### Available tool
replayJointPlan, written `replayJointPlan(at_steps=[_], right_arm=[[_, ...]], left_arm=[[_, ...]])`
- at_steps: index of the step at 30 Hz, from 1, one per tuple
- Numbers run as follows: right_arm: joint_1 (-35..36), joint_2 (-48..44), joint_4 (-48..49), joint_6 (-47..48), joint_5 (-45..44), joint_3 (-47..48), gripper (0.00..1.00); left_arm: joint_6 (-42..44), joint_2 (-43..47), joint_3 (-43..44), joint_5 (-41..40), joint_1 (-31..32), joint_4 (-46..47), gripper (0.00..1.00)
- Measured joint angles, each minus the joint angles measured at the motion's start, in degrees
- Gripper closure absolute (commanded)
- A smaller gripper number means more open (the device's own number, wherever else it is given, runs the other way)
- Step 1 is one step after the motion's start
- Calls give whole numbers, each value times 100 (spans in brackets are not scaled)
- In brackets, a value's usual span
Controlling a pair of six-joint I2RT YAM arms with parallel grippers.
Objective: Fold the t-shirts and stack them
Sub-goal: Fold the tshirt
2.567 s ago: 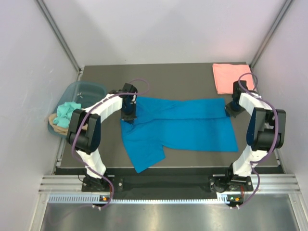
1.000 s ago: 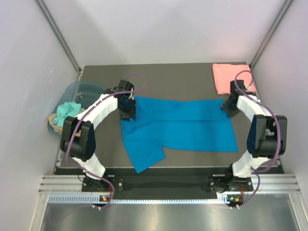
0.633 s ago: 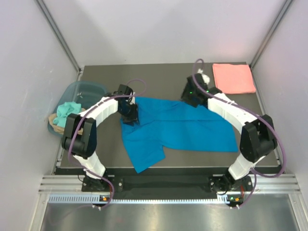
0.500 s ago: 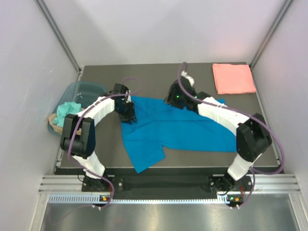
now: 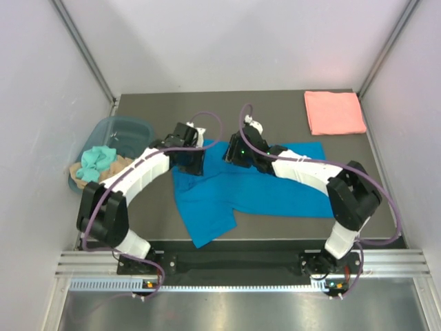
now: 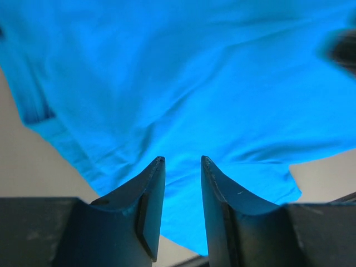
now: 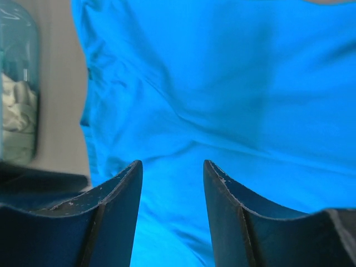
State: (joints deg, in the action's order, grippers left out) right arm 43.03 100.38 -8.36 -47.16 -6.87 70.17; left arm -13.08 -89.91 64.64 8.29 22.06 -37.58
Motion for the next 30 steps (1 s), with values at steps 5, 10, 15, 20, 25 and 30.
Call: replayJointPlan(at_steps=[5, 10, 15, 20, 25, 30], right_arm=[[-227, -601, 2, -59, -61, -612, 52], [-723, -1307, -2, -94, -63, -1040, 52], [-1095, -1895, 0, -85, -52, -1279, 52], [-1224, -2208, -26, -37, -35, -1329, 52], [-1303, -2389, -28, 48, -17, -1432, 51], [-1386, -2415, -96, 70, -17, -1545, 52]], left_arm=[[481, 291, 20, -590, 750, 269, 66], [866, -365, 20, -1143, 896, 269, 64], [1078, -881, 28, -1572, 1001, 258, 57], [1224, -1281, 249, -1869, 1025, 249, 58], [1305, -1488, 424, -2114, 1029, 245, 60], [1329, -1541, 564, -2232, 1029, 249, 62]])
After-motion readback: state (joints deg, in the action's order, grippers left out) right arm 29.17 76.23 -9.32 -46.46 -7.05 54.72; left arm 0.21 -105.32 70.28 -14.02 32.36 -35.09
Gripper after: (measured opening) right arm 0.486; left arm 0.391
